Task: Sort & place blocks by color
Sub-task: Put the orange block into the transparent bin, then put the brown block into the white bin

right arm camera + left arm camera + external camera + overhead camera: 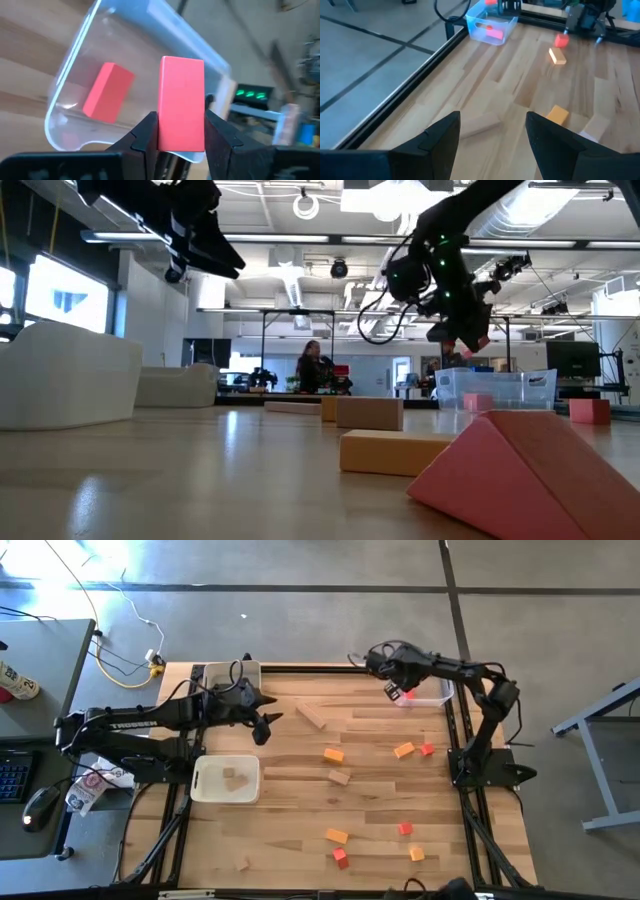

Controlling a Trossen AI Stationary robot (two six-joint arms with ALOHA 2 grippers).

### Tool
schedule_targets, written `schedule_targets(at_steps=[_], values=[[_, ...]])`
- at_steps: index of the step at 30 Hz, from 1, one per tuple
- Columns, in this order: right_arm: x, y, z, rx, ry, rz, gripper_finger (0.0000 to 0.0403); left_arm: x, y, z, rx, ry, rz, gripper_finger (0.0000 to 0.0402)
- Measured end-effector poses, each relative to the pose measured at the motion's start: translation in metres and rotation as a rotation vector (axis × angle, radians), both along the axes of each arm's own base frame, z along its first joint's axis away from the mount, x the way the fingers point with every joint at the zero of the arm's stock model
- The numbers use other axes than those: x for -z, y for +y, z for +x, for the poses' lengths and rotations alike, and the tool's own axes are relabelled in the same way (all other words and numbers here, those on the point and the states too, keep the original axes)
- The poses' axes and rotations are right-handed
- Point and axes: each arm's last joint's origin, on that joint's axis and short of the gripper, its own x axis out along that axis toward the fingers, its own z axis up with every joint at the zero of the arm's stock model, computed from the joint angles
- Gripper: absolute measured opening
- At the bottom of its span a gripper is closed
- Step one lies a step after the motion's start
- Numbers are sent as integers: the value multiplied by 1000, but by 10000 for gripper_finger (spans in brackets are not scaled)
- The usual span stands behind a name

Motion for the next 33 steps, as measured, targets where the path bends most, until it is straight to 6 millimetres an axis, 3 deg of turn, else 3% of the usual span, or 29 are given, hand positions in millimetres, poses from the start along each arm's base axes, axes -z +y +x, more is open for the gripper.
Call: schedule_targets(at_steps=[7, 18, 25, 33], values=[[4, -28, -11, 3, -184, 151, 101, 1, 2, -1, 16, 4, -23, 213], [6, -42, -24, 23, -305, 280, 105, 12, -2, -7, 32, 82, -164, 213], [6, -42, -24, 2, -260, 250, 155, 23, -17, -11, 118, 160, -376, 213], [6, -36, -17, -9, -249, 226, 203, 29, -48, -11, 175, 247, -493, 213]])
